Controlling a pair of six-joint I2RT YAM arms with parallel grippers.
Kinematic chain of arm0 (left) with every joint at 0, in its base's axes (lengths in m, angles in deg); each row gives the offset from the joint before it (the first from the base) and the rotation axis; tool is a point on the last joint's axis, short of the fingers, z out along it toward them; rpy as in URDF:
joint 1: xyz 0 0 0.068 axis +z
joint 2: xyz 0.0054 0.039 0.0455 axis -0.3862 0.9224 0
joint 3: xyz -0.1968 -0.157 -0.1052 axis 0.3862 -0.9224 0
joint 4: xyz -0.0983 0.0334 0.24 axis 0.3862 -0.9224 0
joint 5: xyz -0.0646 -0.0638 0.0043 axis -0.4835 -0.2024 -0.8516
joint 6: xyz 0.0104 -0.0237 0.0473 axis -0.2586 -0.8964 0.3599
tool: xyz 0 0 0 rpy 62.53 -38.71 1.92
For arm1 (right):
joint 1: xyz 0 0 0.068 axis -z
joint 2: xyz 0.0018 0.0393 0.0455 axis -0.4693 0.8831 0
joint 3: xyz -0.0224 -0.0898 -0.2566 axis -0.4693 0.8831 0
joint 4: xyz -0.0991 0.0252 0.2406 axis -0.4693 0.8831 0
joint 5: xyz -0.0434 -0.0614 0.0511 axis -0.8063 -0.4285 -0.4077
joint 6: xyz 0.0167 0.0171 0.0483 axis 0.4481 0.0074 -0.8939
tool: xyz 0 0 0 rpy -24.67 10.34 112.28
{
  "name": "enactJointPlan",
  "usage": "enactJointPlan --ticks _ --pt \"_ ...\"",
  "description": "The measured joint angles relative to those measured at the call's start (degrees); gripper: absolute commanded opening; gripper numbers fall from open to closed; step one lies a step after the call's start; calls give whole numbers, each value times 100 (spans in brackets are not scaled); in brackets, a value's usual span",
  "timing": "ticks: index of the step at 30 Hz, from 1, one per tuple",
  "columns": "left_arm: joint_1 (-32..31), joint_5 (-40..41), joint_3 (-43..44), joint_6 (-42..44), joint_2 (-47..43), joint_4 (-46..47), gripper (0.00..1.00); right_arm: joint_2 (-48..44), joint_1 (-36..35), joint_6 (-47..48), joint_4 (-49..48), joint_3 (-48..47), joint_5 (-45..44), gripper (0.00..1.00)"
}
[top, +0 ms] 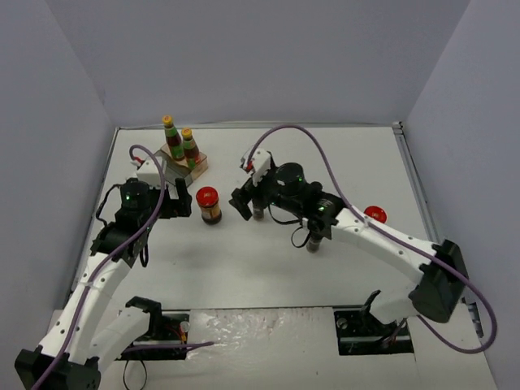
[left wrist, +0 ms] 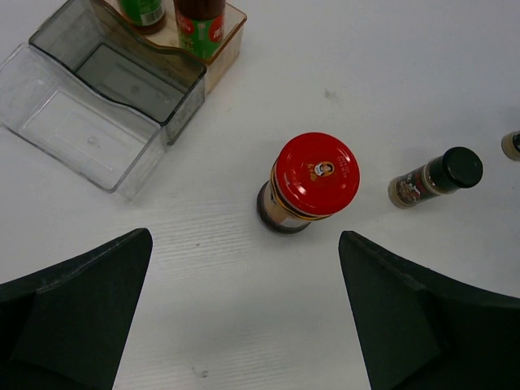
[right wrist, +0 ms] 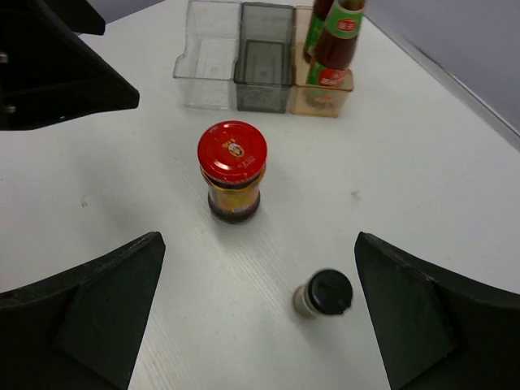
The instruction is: Organize the condiment bottles
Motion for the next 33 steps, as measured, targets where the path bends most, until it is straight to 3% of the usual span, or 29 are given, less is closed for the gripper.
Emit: enactJointPlan --ticks 6,14,20,28,31,33 --pt "-663 145 -6 46 777 680 97 -1737 171 -258 230 857 -632 100" --pt "-1443 924 8 36 1872 1182 97 -2960 390 -473 777 1592 -1078 100" --pt "-1446 1369 141 -63 2344 1291 97 -3337 482 -489 938 1699 -1139 100" --pt "-1453 1389 217 -266 2911 1396 96 -3358 633 -489 1022 1750 -1135 100" --pt "-1453 1390 220 -304 3004 1396 90 -3381 686 -489 1030 1791 -1125 100" --pt "-1453 1391 222 -334 3022 1391 78 -3407 721 -489 1028 1812 -1113 100"
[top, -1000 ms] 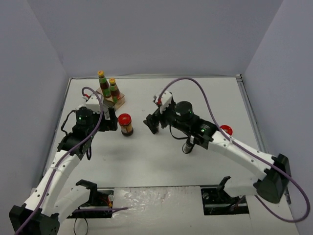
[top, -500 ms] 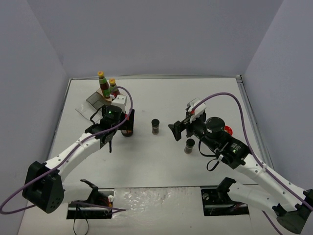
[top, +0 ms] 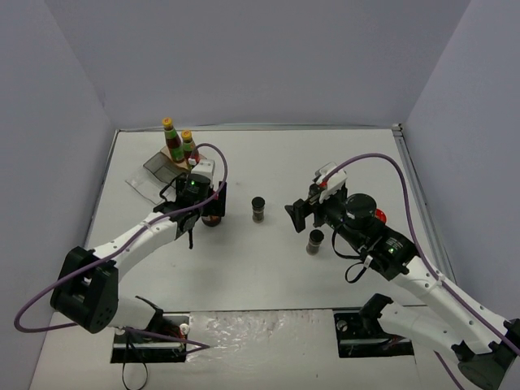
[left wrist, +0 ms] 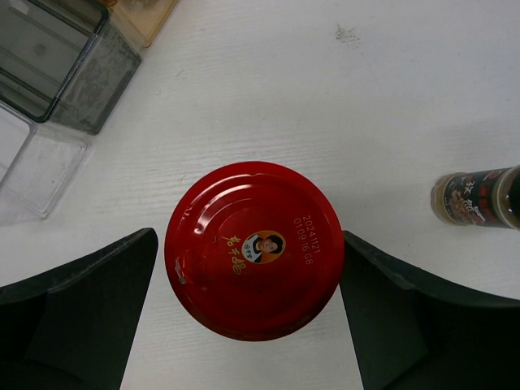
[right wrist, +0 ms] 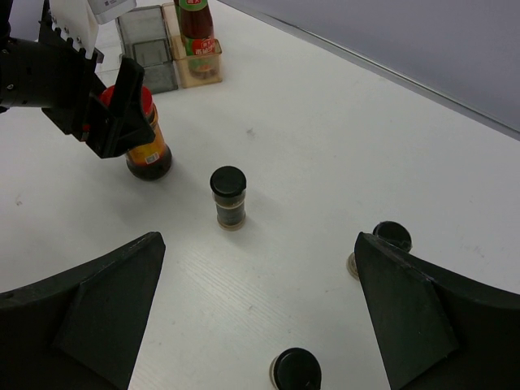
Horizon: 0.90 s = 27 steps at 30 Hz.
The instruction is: Organize the condiment bottles
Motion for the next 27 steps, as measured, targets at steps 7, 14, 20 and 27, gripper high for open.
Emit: enactJointPlan --ticks 7,14,20,27 --pt "0 -18 84 -95 21 -60 19 -95 40 0 0 59 0 100" --pt "0 -26 272 -130 8 -468 0 -104 76 0 4 59 4 100" --pt "183 39 1035 61 -176 -1386 0 -119 96 -11 42 57 52 100" --pt "1273 -57 2548 393 -108 -1646 0 -121 108 -57 118 -4 188 100"
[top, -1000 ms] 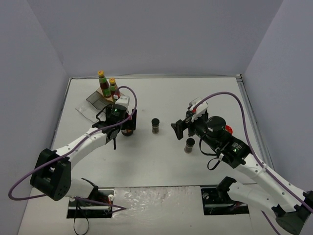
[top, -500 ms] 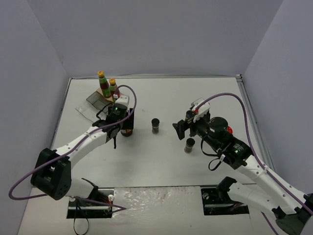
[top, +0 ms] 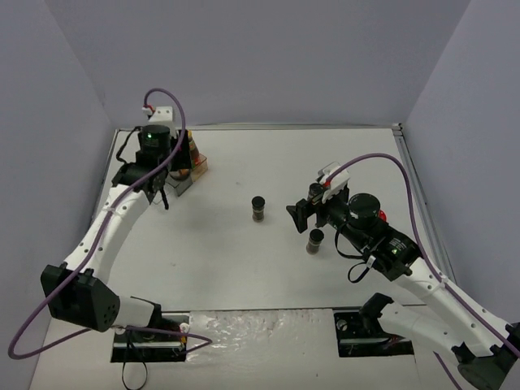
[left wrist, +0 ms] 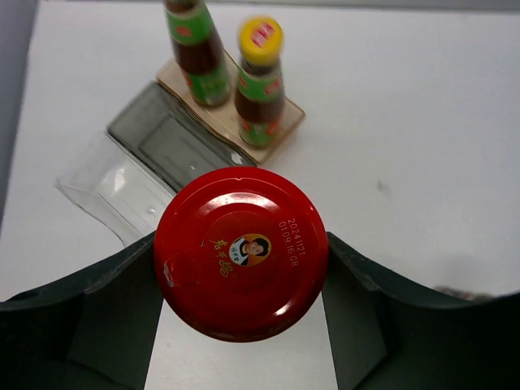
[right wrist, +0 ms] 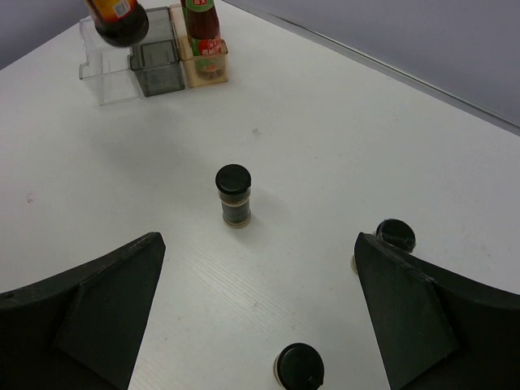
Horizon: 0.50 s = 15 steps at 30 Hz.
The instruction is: Organize the condiment bottles
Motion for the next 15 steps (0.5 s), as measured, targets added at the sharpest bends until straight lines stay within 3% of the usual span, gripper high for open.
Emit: enactJointPlan --ticks 8,15 --pt "1035 -64 776 197 878 243 0 2 0 -64 11 -83 79 100" --pt "1343 -420 918 184 1871 428 0 4 0 -139 17 -100 161 100"
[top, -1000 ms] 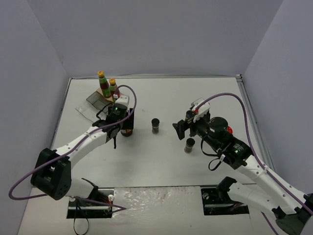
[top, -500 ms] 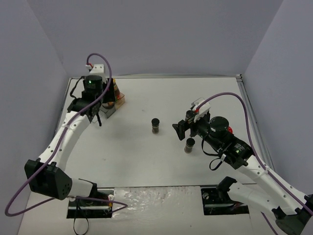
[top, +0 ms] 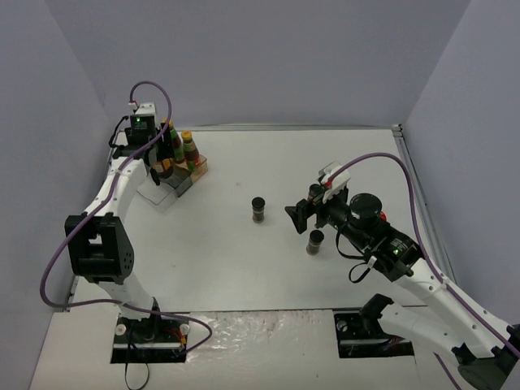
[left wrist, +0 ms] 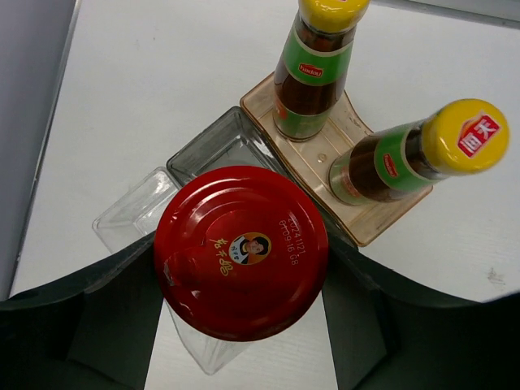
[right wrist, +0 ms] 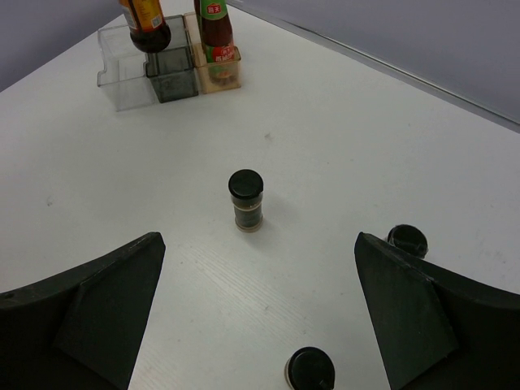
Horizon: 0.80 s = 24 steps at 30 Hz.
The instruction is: Organize the condiment bottles
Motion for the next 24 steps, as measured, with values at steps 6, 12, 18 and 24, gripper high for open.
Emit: enactJointPlan --ticks 6,12,18,24 --pt "151 -186 179 -18 715 360 0 16 0 -38 49 0 66 100" --pt "173 -231 266 0 938 512 0 20 5 -62 121 0 82 100" --pt "177 -186 477 113 1198 629 0 48 11 -63 128 0 83 100" --pt "204 -128 514 135 1569 777 6 46 11 -62 161 0 22 100"
